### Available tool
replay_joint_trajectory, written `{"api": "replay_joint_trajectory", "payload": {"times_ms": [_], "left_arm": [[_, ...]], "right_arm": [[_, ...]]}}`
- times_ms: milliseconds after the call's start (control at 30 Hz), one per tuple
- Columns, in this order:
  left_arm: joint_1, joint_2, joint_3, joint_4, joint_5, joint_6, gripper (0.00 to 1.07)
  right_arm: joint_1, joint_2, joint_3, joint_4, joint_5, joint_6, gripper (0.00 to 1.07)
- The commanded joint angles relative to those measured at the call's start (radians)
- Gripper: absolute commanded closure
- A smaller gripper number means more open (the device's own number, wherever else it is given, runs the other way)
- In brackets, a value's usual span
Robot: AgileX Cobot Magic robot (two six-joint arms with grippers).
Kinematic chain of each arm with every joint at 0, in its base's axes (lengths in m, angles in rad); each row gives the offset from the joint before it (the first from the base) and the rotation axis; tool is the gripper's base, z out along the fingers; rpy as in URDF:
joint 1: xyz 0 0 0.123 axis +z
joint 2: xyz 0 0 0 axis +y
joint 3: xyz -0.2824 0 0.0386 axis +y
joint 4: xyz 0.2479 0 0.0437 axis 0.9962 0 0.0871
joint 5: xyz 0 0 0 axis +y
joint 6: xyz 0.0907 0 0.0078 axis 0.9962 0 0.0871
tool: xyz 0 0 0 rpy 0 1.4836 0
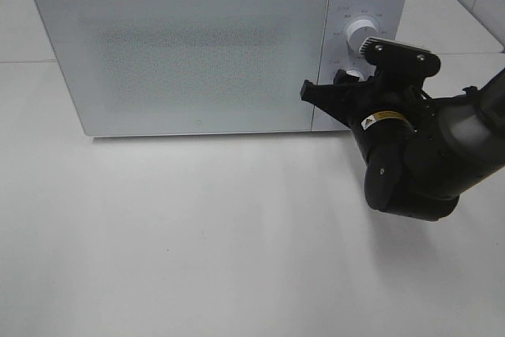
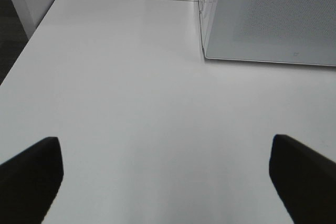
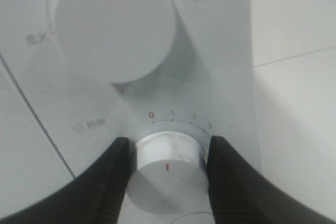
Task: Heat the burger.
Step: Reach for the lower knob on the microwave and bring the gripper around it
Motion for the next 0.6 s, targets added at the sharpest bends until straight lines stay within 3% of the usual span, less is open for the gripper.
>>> {"api": "replay_joint_trajectory", "payload": {"times_ms": [33, 233, 400, 600], "left_arm": [[-0.003, -0.011, 0.001, 0.001, 0.002, -0.007, 0.07], [-0.003, -0.011, 0.001, 0.001, 0.002, -0.007, 0.07], [-0.003, -0.011, 0.001, 0.001, 0.002, -0.007, 0.07], [-0.003, -0.011, 0.001, 0.001, 0.002, -0.007, 0.07]], "right_arm": [[-0.006, -0.004, -0.022, -0.098, -0.090, 0.371, 1.07], [-0.006, -0.004, -0.022, -0.106, -0.091, 0.755, 1.07], [-0.006, -0.004, -0.022, -0.193, -0.136, 1.184, 1.07], [-0.006, -0.004, -0.022, -0.224, -0.201, 1.362, 1.07]]}}
